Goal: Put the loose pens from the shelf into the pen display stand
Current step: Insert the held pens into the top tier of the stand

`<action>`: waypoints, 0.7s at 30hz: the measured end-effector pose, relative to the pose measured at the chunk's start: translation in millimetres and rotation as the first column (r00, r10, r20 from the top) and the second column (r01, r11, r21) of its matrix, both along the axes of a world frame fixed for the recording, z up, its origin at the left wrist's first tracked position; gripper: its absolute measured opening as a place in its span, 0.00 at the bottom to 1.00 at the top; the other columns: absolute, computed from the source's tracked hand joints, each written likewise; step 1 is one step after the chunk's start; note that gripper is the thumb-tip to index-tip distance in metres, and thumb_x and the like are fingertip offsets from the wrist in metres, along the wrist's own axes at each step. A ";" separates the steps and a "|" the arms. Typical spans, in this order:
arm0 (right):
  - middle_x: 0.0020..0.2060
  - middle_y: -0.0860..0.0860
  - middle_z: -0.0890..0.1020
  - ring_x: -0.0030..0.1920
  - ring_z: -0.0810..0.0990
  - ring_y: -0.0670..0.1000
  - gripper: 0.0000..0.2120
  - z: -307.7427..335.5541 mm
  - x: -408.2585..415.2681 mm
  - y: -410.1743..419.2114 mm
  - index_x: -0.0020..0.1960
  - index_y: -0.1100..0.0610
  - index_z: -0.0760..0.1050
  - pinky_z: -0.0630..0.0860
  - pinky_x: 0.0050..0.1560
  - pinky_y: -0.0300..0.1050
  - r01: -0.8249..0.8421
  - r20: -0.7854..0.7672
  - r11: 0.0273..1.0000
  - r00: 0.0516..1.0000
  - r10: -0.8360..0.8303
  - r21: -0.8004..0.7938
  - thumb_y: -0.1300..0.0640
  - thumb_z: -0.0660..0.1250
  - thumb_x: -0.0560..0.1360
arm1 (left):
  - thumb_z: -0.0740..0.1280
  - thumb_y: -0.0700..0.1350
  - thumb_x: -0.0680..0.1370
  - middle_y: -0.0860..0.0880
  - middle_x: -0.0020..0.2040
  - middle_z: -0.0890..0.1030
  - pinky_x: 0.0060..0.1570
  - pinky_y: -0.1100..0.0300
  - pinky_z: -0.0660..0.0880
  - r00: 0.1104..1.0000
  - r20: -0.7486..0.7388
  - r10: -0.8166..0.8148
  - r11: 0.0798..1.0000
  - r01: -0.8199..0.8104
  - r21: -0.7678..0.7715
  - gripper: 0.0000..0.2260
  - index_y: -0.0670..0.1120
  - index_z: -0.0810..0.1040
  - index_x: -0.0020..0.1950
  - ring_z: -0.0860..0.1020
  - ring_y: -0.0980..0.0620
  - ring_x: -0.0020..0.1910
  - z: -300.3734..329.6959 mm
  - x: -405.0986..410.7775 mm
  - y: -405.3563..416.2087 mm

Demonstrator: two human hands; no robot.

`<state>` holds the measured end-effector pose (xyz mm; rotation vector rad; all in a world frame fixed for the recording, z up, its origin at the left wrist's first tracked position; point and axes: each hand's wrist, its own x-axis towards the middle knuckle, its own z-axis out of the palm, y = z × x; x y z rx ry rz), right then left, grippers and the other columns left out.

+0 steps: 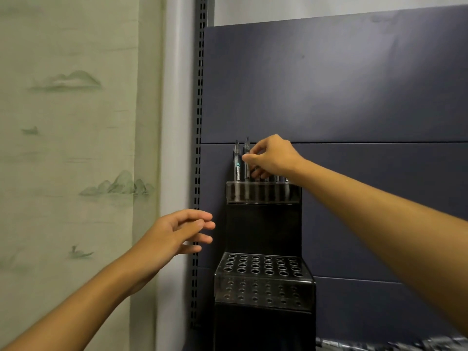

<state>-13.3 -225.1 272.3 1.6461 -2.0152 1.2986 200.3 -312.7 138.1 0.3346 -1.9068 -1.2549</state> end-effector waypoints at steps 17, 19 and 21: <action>0.46 0.46 0.86 0.46 0.84 0.41 0.16 -37.4 17.1 72.3 0.60 0.53 0.80 0.81 0.48 0.36 -0.083 -0.181 0.989 0.982 0.061 -0.119 0.50 0.73 0.75 | 0.62 0.39 0.81 0.53 0.49 0.86 0.49 0.61 0.80 0.998 -0.036 -0.060 0.974 0.051 -0.222 0.09 0.48 0.79 0.55 0.84 0.52 0.49 17.6 -25.0 33.8; 0.54 0.42 0.84 0.55 0.81 0.38 0.15 -61.5 16.4 100.9 0.61 0.49 0.80 0.78 0.56 0.35 -0.049 -0.270 0.993 0.963 0.020 -0.103 0.48 0.72 0.75 | 0.64 0.41 0.80 0.56 0.50 0.86 0.53 0.59 0.78 0.997 0.012 -0.079 0.932 0.078 -0.353 0.08 0.51 0.79 0.56 0.84 0.56 0.51 21.9 -37.5 51.1; 0.59 0.40 0.81 0.61 0.76 0.39 0.15 -83.9 8.2 129.3 0.62 0.46 0.78 0.73 0.60 0.35 -0.010 -0.296 0.996 0.955 -0.016 -0.085 0.48 0.70 0.76 | 0.66 0.43 0.80 0.59 0.51 0.85 0.57 0.59 0.76 0.994 0.078 -0.076 0.859 0.105 -0.501 0.09 0.54 0.79 0.56 0.82 0.60 0.53 24.6 -54.2 74.0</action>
